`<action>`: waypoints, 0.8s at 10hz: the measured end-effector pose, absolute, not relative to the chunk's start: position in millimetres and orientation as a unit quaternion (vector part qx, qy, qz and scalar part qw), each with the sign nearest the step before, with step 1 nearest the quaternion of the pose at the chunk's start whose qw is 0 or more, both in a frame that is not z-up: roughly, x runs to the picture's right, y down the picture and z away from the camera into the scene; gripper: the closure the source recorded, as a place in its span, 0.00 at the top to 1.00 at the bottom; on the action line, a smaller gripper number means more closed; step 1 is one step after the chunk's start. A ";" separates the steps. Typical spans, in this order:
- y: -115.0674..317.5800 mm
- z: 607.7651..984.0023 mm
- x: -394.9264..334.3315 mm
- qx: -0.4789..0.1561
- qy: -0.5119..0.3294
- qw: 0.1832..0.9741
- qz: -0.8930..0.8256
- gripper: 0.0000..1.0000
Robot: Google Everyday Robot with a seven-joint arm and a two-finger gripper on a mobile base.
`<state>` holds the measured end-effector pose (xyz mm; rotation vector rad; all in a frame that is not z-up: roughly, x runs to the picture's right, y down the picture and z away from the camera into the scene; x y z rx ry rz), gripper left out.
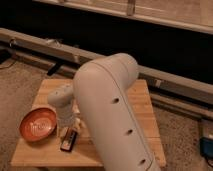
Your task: Place the eraser in the ceramic cup
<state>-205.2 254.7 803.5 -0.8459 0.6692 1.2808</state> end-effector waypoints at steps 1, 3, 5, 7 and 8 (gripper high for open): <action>254.9 805.4 -204.7 -0.374 0.300 0.668 0.569 0.70; 255.5 807.7 -204.2 -0.374 0.303 0.666 0.570 0.67; 256.1 808.5 -205.1 -0.374 0.307 0.665 0.569 0.48; 256.6 808.6 -206.4 -0.378 0.308 0.666 0.565 0.28; 255.6 808.7 -205.8 -0.380 0.307 0.665 0.565 0.18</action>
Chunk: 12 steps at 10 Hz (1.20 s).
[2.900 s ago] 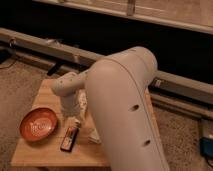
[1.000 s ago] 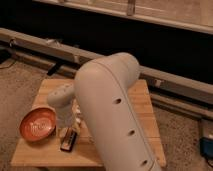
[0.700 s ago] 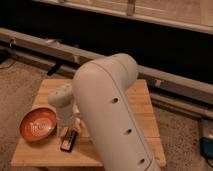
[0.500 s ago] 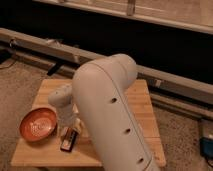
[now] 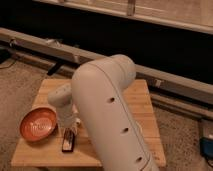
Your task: Place the eraser in the ceramic cup
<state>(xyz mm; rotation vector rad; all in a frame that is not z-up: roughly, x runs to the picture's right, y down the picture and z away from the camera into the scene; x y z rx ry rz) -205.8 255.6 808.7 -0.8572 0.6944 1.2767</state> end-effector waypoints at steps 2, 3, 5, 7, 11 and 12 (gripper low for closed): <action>251.1 804.2 -204.8 -0.389 0.299 0.663 0.565 0.02; 244.1 797.4 -203.6 -0.397 0.287 0.662 0.567 0.00; 222.9 778.1 -198.1 -0.412 0.259 0.660 0.572 0.00; 198.7 750.6 -194.5 -0.420 0.223 0.667 0.573 0.00; 151.0 710.3 -151.6 -0.393 0.137 0.669 0.615 0.00; 144.5 708.8 -136.2 -0.375 0.125 0.668 0.630 0.00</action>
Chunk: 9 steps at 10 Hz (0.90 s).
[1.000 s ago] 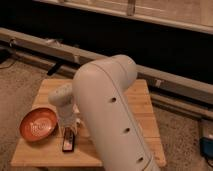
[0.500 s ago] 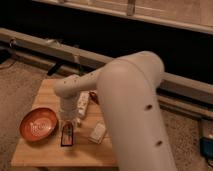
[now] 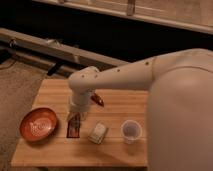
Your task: Place the eraser in the ceramic cup
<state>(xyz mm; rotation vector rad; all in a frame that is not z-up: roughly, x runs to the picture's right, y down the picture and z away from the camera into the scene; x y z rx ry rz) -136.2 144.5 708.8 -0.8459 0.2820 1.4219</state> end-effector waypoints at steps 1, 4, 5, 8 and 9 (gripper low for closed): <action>141.2 710.6 -123.3 -0.360 0.115 0.666 0.643 0.00; 140.5 716.8 -104.5 -0.339 0.104 0.660 0.662 0.00; 136.3 718.9 -93.9 -0.332 0.100 0.656 0.671 0.00; 121.5 731.1 -57.8 -0.322 0.090 0.641 0.691 0.00; 116.3 734.2 -46.7 -0.323 0.083 0.635 0.697 0.00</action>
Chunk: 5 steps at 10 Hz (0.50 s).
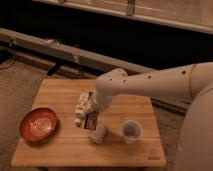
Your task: Place the eraser in the ceramic cup
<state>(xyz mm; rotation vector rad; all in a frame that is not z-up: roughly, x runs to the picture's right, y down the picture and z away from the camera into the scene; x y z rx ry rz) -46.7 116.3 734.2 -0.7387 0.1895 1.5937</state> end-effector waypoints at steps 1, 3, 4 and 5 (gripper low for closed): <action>110.7 733.9 -35.3 -0.322 0.074 0.630 0.703 0.00; 100.5 729.4 -20.3 -0.325 0.056 0.626 0.707 0.00; 93.2 723.8 -9.5 -0.324 0.049 0.625 0.708 0.00; 84.3 715.8 2.2 -0.322 0.043 0.630 0.705 0.00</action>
